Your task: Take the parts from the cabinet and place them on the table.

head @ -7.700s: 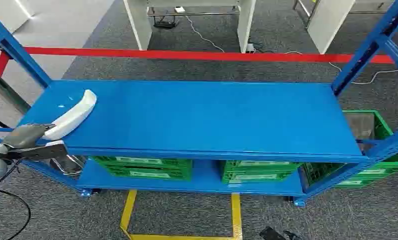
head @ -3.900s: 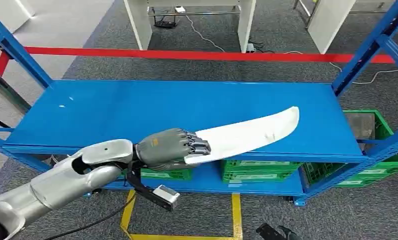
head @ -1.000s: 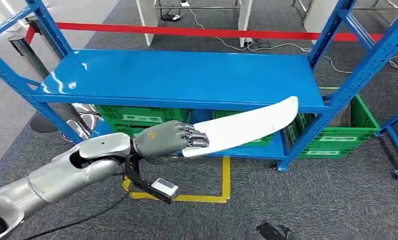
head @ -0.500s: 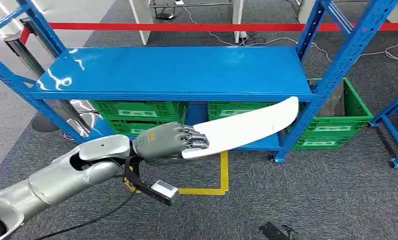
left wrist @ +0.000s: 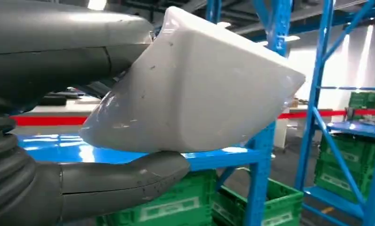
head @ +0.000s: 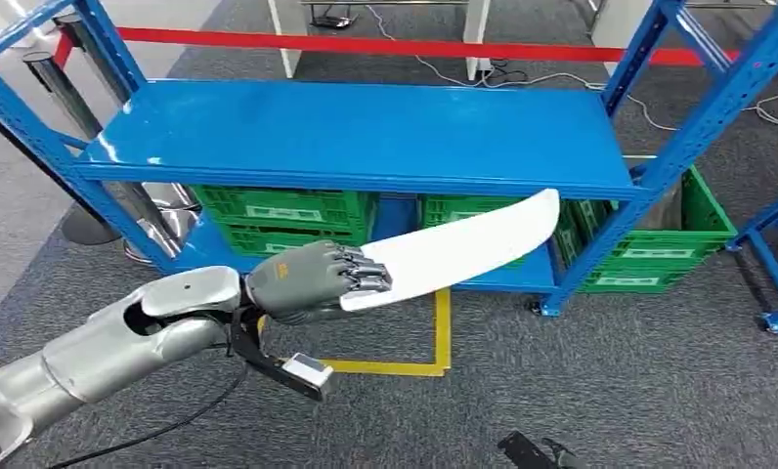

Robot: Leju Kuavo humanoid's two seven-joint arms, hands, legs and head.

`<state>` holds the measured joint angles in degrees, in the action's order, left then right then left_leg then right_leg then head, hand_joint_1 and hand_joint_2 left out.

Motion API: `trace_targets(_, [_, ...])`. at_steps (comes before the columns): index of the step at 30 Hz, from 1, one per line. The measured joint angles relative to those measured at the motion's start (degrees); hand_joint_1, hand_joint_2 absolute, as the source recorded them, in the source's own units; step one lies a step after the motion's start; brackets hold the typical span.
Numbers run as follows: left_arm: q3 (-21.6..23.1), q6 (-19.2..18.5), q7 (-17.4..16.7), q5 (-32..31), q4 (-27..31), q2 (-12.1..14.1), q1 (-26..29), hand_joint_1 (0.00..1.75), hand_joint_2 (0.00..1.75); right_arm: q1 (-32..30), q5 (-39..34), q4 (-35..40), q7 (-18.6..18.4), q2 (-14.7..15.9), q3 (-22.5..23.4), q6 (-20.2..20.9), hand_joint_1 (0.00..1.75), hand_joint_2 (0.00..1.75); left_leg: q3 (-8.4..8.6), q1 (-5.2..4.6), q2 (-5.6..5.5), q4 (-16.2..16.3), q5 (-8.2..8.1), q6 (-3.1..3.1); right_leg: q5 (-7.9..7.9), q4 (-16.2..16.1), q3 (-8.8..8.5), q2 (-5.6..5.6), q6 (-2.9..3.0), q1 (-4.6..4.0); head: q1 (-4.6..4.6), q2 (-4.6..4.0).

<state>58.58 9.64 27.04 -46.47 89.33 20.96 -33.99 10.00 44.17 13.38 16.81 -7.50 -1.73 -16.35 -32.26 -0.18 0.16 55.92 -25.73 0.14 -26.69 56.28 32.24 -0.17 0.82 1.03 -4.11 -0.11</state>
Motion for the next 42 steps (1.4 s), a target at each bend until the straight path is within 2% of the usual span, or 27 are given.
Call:
trace_targets(3, [0.00,0.06,0.00,-0.02,0.00,0.13,0.26,1.75,1.75,-0.09,0.07,0.00,0.00,0.00,0.00,0.00,0.00,1.75,-0.25,-0.17,0.01,0.11,0.14,0.27,0.38,-0.39,0.03,-0.02,-0.73,0.17,0.02,0.00])
trace_targets(5, [-0.02,0.09,0.00,-0.02,0.00,0.22,0.28,1.75,1.75,-0.08,0.09,0.00,0.00,0.00,-0.02,0.02,0.00,1.75,-0.39,-0.27,0.01,0.22,0.23,0.47,0.53,-0.47,0.10,-0.01,-0.97,0.25,0.02,0.00])
trace_targets(9, [-0.22,-0.09,0.02,0.33,0.00,0.48,0.28,1.75,1.75,-0.08,0.24,0.00,-0.20,0.00,-0.02,0.15,0.00,1.75,-0.71,-0.34,0.02,0.51,0.30,0.60,0.77,-0.52,0.29,-0.01,-2.43,0.41,0.00,0.00])
trace_targets(11, [-0.28,-0.22,0.11,0.35,0.00,0.57,0.27,1.75,1.75,-0.08,0.31,0.00,-0.20,0.00,-0.02,0.20,0.00,1.75,-0.84,-0.36,0.02,0.51,0.39,0.71,0.86,-0.52,0.45,-0.01,-2.56,0.43,0.00,0.00])
trace_targets(26, [-0.31,-1.47,0.70,0.85,0.09,0.61,-0.42,1.75,1.75,-0.05,0.70,0.00,1.38,0.00,-0.02,0.28,0.00,1.75,-1.03,-0.30,0.04,0.50,0.62,0.61,0.91,-0.15,0.89,0.02,-2.64,0.38,-0.02,0.00])
trace_targets(42, [-0.31,-1.53,0.77,1.03,0.09,0.63,-0.44,1.75,1.75,-0.06,0.79,0.00,1.46,0.00,-0.02,0.72,0.00,1.75,-1.06,-0.31,0.04,0.50,0.64,0.58,0.91,-0.14,0.92,0.02,-2.64,0.39,-0.02,0.00])
